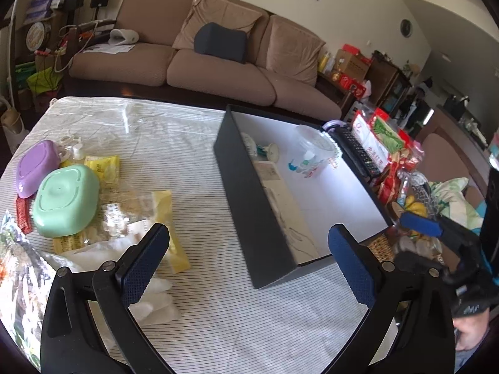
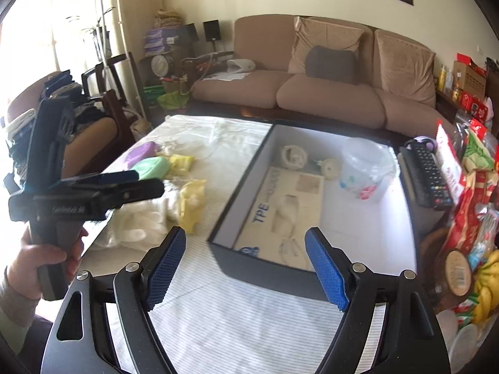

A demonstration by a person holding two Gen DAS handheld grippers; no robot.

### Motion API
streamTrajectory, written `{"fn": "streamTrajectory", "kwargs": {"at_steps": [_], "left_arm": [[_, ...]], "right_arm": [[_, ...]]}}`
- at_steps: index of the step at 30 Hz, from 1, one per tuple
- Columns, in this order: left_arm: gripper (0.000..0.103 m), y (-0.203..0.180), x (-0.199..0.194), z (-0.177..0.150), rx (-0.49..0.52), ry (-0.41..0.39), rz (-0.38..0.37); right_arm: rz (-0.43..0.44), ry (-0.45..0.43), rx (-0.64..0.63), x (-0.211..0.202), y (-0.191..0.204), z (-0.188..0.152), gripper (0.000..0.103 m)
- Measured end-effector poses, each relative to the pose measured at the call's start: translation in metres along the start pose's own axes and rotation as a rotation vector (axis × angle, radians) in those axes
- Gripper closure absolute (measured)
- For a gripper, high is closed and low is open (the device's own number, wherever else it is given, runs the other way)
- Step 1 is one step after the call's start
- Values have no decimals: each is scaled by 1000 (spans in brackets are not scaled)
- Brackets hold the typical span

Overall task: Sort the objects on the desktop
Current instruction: 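Grasp the bagged white stick with round head with the left gripper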

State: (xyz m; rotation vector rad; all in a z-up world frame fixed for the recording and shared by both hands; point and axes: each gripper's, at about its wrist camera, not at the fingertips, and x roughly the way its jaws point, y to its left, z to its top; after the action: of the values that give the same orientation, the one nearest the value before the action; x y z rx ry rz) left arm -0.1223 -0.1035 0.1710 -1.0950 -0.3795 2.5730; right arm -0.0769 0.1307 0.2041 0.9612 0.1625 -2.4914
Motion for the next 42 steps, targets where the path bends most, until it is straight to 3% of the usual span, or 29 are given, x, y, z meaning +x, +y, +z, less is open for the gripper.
{"fn": "streamTrajectory", "kwargs": {"at_steps": [4,9,13,17,21,24,29,31,36,38,39,42], "left_arm": [[1,44,-4,0,-41,5,70],[0,128,-16,3,-195,-5,181],[1,186,-30,0,-318,-34,227],[1,220,-29,15,-349,-47,281],[1,220,13,53,-184,16,353],[2,229,69,84,-79,122,446],[4,242,155,128,130,323,536],[13,248,178,133,172,391,547],[54,271,212,120,145,512,509],[62,272,213,112,157,506,521],[75,270,210,111,150,490,516],[76,262,193,110,116,444,494]], "right_arm": [[45,-46,-2,12,26,-12,20],[149,-90,43,34,41,-19,20],[208,-65,3,49,55,-26,19],[259,-19,-1,60,56,-38,19],[247,-10,-49,60,53,-40,19],[263,-16,-18,58,42,-42,19],[290,-9,49,54,21,-44,19],[295,-4,62,54,14,-45,19],[299,34,107,61,2,-51,19],[309,39,122,60,1,-51,19],[306,37,118,59,1,-51,19],[292,23,109,55,2,-49,19]]}}
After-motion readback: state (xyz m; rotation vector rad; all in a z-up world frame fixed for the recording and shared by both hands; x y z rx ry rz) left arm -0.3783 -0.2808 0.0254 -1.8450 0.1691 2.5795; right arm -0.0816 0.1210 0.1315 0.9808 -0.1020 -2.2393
